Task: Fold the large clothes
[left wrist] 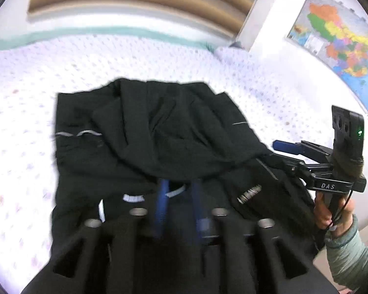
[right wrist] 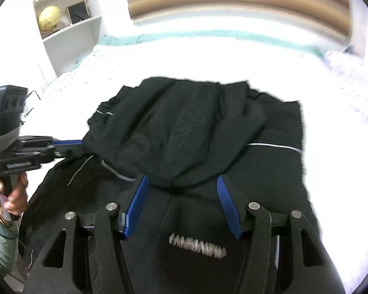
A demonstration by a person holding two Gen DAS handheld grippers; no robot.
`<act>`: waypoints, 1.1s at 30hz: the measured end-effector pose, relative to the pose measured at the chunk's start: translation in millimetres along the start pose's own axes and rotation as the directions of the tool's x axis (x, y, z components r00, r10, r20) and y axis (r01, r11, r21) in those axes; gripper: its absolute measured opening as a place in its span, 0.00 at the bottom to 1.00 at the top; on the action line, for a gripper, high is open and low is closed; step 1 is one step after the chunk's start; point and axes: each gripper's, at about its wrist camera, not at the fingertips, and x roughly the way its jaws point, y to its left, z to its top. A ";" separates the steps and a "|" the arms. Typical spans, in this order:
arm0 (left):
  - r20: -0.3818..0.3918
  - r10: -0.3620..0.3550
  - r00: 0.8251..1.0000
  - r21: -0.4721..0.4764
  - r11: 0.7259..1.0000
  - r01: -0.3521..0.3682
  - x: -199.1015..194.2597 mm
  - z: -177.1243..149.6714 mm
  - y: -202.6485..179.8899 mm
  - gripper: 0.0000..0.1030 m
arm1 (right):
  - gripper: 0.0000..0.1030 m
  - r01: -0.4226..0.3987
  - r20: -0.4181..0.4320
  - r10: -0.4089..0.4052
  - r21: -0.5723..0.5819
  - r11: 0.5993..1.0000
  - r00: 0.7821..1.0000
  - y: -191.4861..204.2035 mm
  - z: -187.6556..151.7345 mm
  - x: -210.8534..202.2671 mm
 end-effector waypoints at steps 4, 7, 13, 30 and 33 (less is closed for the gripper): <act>0.064 0.020 0.998 -0.018 1.000 -0.019 -65.4 -29.6 -3.2 0.53 | 0.67 0.079 0.033 -0.080 0.024 0.997 0.996 7.0 -19.9 -55.9; 0.085 0.085 0.993 -0.060 0.995 -0.080 -106.9 -56.9 11.2 0.53 | 0.67 0.144 0.040 -0.146 0.048 0.988 0.989 8.8 -39.3 -80.9; 0.039 0.133 0.990 -0.247 0.962 -0.119 -142.0 -121.0 77.4 0.53 | 0.66 0.247 -0.015 -0.248 0.159 0.956 0.969 -17.4 -93.0 -108.1; -0.095 -0.025 0.995 -0.424 0.905 -0.018 -79.2 -183.8 118.3 0.53 | 0.56 0.254 -0.151 -0.210 0.410 0.876 0.966 -111.8 -184.9 -121.4; -0.113 -0.034 0.993 -0.408 0.913 -0.015 -74.7 -180.3 113.8 0.53 | 0.56 0.235 -0.177 -0.173 0.441 0.866 0.969 -117.1 -194.4 -110.0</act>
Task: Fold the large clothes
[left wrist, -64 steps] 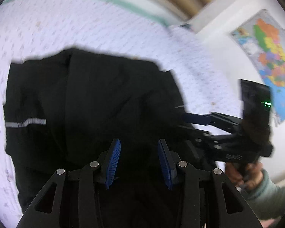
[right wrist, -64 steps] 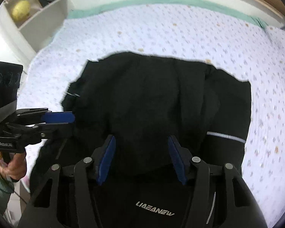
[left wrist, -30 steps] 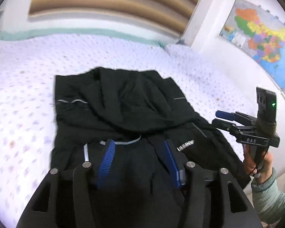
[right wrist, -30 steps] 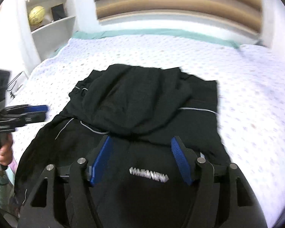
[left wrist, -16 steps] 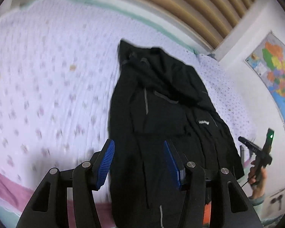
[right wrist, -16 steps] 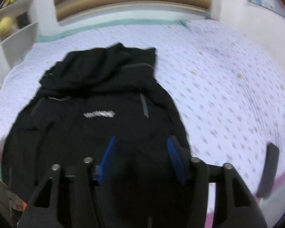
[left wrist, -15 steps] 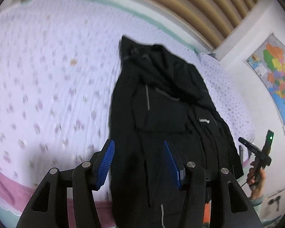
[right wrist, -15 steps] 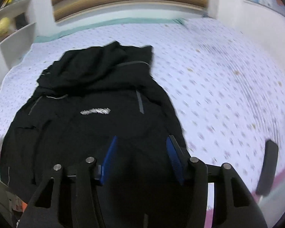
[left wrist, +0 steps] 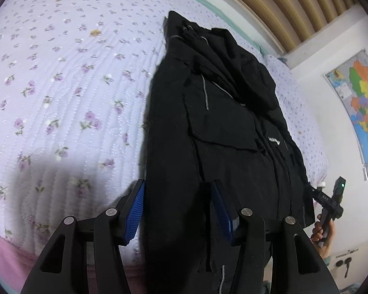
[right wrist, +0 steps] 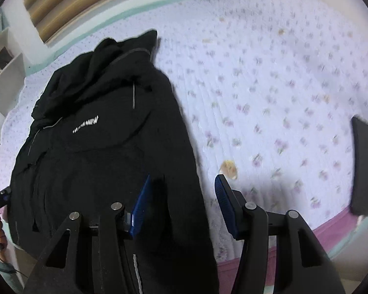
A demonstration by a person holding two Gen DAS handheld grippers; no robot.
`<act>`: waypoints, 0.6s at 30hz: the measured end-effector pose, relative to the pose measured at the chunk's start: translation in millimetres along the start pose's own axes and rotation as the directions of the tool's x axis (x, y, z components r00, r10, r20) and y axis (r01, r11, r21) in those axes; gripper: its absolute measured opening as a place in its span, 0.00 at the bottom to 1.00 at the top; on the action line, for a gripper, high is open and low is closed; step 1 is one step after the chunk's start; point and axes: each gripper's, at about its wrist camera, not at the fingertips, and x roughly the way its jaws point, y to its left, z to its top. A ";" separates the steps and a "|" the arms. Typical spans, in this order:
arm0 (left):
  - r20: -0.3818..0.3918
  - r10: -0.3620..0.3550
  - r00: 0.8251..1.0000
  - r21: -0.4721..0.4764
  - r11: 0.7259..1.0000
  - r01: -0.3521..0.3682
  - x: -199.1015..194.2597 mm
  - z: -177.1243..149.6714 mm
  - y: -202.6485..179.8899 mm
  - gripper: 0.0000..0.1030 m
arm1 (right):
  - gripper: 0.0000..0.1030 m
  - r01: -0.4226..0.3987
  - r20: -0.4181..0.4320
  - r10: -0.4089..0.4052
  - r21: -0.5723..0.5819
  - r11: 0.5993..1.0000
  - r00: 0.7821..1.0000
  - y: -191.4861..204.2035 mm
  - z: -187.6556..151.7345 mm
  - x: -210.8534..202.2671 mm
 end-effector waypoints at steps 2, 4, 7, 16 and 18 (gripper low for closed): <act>-0.012 -0.038 0.999 0.015 0.999 0.038 3.0 0.8 -10.3 0.52 | 0.48 -0.050 -0.029 0.050 0.017 0.999 0.998 -0.3 -2.3 7.9; -0.021 -0.131 0.991 0.027 0.991 0.131 0.9 4.9 -24.1 0.52 | 0.44 -0.068 -0.050 0.068 -0.010 0.998 0.996 11.0 -3.6 9.5; 0.008 -0.352 0.936 0.035 0.935 0.352 -13.3 20.8 -47.6 0.54 | 0.43 -0.221 -0.029 0.220 -0.039 0.975 0.975 32.8 2.2 -9.3; -0.082 -0.186 0.979 0.098 0.976 0.194 11.2 -7.4 -61.4 0.54 | 0.43 -0.150 -0.094 0.144 -0.057 0.987 0.985 46.8 -13.0 7.3; -0.089 -0.141 0.986 0.113 0.982 0.150 7.0 -24.8 -59.3 0.54 | 0.43 -0.161 -0.109 0.155 -0.054 0.985 0.982 41.6 -24.2 2.6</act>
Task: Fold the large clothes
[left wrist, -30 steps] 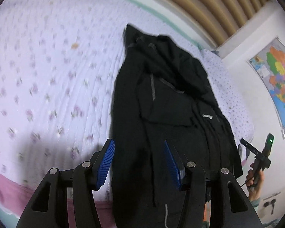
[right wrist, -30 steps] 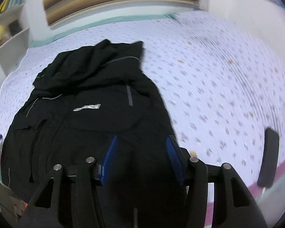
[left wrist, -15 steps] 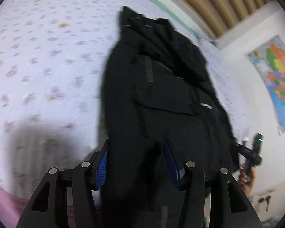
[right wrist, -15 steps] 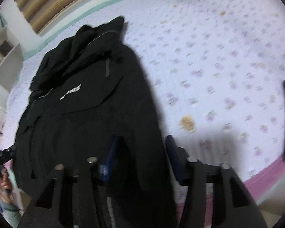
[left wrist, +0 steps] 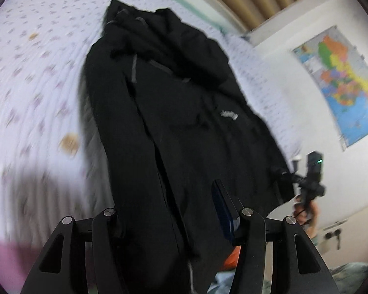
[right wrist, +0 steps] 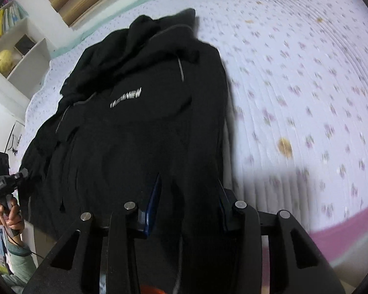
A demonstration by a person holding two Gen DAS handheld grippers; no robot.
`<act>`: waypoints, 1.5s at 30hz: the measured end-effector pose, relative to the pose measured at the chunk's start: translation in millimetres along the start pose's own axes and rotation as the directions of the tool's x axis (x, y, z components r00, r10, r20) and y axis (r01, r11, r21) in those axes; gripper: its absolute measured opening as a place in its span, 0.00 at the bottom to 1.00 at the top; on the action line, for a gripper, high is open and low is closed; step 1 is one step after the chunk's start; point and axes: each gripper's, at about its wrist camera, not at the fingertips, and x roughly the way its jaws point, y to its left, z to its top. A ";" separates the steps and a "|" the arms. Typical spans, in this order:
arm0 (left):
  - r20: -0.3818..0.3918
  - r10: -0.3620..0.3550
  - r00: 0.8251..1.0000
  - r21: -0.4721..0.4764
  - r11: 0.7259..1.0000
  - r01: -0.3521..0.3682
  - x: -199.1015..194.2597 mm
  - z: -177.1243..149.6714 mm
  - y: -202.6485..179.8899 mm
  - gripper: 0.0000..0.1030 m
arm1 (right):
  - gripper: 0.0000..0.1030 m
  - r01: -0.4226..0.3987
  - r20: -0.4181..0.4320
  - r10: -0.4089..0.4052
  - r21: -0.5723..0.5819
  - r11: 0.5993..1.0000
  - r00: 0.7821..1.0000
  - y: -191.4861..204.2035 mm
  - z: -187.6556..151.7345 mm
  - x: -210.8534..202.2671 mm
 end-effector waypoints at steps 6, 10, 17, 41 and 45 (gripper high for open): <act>0.041 -0.018 0.999 0.004 1.000 0.018 -16.1 -41.7 -7.3 0.53 | 0.43 0.001 -0.035 -0.002 -0.016 1.000 0.999 5.7 -46.0 -17.6; 0.106 0.062 0.992 0.036 0.997 -0.067 -22.8 -40.6 -22.2 0.11 | 0.17 0.069 0.015 -0.069 -0.020 0.997 0.997 14.4 -52.5 -20.2; 0.286 -0.040 0.958 0.032 0.999 0.032 -84.9 -6.9 -30.2 0.11 | 0.12 -0.036 0.186 0.040 -0.028 0.999 0.982 26.7 -21.9 -77.8; 0.400 0.180 0.898 -0.152 0.980 -0.129 6.9 261.5 20.8 0.17 | 0.13 0.066 0.395 -0.111 0.125 0.990 0.912 48.8 296.9 10.4; 0.303 0.231 0.924 -0.227 0.960 -0.166 54.1 275.7 54.4 0.19 | 0.13 0.128 0.317 -0.169 0.146 0.981 0.933 38.7 311.5 70.4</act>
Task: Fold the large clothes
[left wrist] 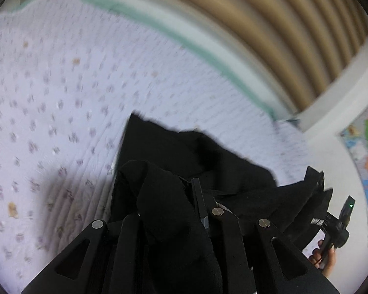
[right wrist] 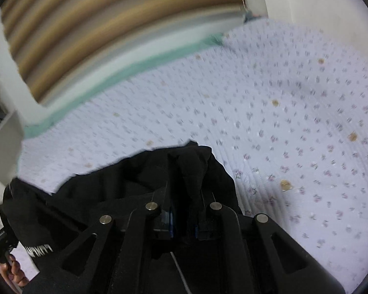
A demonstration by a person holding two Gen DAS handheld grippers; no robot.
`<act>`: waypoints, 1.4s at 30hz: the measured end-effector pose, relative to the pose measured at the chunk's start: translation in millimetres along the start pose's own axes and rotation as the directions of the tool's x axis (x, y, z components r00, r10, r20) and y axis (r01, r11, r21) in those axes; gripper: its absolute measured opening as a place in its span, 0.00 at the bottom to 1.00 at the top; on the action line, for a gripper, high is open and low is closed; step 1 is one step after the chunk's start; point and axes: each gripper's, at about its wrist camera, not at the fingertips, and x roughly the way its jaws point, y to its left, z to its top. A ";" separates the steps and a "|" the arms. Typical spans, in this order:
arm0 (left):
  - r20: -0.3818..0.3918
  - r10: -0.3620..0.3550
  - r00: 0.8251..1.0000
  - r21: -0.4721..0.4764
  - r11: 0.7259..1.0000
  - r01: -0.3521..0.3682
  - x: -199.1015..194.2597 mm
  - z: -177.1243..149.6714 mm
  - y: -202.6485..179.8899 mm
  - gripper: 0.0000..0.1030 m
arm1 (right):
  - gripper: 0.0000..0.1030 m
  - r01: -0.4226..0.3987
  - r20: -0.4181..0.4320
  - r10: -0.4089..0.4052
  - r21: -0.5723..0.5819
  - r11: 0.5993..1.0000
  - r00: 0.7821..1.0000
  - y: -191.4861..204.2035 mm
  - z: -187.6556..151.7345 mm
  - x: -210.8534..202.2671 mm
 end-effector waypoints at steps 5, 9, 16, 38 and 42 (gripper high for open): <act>-0.051 0.012 0.999 -0.024 1.000 -0.013 51.6 -5.5 22.0 0.21 | 0.17 0.068 -0.111 -0.072 -0.041 0.997 0.991 -4.2 -23.9 77.2; -0.027 0.063 0.998 0.052 0.997 -0.062 66.1 -14.0 13.9 0.21 | 0.20 0.100 -0.089 -0.108 -0.092 0.991 0.990 -5.9 -44.8 108.2; -0.017 0.066 0.998 0.149 0.987 -0.063 55.0 -17.7 6.5 0.21 | 0.24 0.053 -0.087 -0.060 -0.081 0.995 0.994 -12.6 -47.6 101.1; 0.098 0.018 0.995 0.300 0.953 -0.047 -45.3 -6.6 35.1 0.77 | 0.72 -0.258 -0.093 0.256 -0.008 0.966 0.962 -90.8 -35.3 18.7; 0.006 -0.103 0.995 0.138 0.985 0.101 -12.9 28.4 62.9 0.77 | 0.73 -0.257 -0.101 0.254 -0.021 0.966 0.962 -89.4 -6.4 43.3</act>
